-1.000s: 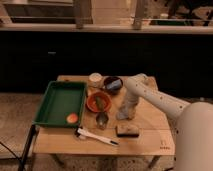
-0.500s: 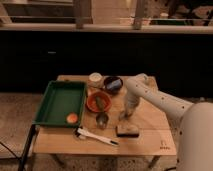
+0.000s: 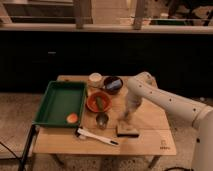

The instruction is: Wipe table surface with towel

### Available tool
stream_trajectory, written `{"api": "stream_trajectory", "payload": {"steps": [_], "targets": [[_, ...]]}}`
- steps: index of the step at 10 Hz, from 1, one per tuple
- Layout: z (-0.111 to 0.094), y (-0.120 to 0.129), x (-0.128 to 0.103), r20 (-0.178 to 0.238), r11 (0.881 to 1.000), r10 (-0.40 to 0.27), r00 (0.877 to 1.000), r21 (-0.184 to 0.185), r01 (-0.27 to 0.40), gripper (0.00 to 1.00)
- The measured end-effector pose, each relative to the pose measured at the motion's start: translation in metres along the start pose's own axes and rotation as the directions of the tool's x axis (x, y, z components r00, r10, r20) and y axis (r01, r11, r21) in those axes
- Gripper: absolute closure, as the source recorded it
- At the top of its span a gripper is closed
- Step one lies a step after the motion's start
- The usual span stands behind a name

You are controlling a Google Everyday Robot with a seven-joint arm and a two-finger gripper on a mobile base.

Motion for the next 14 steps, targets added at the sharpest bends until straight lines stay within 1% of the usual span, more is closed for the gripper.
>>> {"api": "stream_trajectory", "payload": {"steps": [2,4,6,7,8,10,13,14], "targets": [[-0.001,0.000,-0.002,0.092,1.000,-0.009,0.996,0.025,0.007,1.00],[0.001,0.003,-0.003,0.157,0.999,-0.010,0.988,0.031,0.005,1.00],[0.006,0.002,-0.005,0.174,1.000,-0.006,0.985,0.028,0.001,1.00],[0.011,0.001,-0.004,0.181,1.000,-0.001,0.983,0.021,-0.002,1.00],[0.020,0.002,-0.004,0.188,1.000,0.003,0.982,0.008,-0.005,1.00],[0.029,-0.001,-0.003,0.196,1.000,0.008,0.981,-0.006,-0.007,1.00],[0.030,-0.001,0.008,0.191,1.000,0.031,0.981,-0.009,-0.030,1.00],[0.030,-0.003,0.016,0.187,0.999,0.047,0.981,-0.009,-0.046,1.00]]}}
